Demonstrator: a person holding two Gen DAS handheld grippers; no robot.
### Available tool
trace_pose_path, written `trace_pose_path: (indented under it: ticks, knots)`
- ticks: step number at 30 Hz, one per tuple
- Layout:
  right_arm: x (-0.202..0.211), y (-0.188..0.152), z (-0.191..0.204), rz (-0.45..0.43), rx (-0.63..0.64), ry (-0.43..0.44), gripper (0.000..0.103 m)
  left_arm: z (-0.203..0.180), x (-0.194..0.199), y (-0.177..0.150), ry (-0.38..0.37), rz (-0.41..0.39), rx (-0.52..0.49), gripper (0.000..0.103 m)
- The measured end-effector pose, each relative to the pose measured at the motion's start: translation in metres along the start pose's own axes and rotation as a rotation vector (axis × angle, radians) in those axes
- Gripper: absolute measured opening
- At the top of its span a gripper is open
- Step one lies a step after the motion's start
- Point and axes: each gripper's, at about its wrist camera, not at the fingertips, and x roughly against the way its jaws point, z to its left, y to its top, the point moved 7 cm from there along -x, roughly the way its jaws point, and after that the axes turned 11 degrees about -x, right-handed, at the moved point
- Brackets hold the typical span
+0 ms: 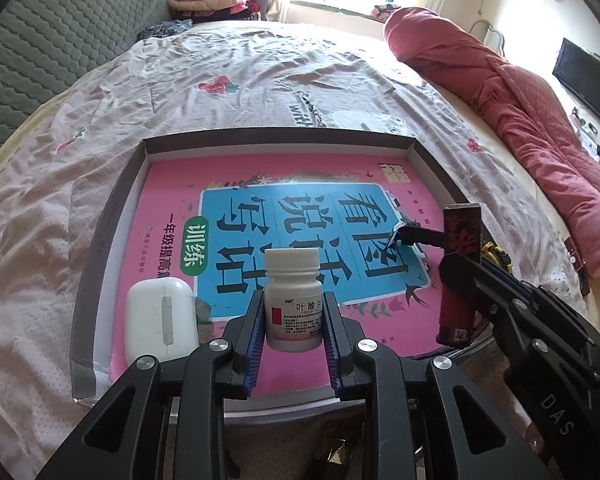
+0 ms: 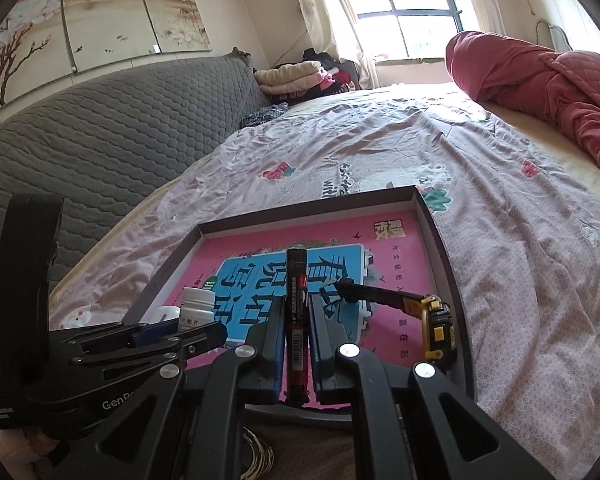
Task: Organize rigid objects
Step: 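Carry the pill bottle and marker over the tray with both tools, then lower the pill bottle onto the workbook while the right tool lowers the marker beside the tape measure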
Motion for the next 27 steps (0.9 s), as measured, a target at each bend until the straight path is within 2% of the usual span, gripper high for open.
trace_pose_path:
  ticks: [17,27]
  knots:
    - [-0.024,-0.012,-0.015,0.069,0.022,-0.096,0.011,-0.004,-0.009,-0.004,-0.010,0.020,-0.010,0.027]
    - [-0.025,-0.014,-0.018,0.064,0.071,-0.174,0.011,-0.002,-0.013,-0.005,-0.006,0.025,-0.007,0.027]
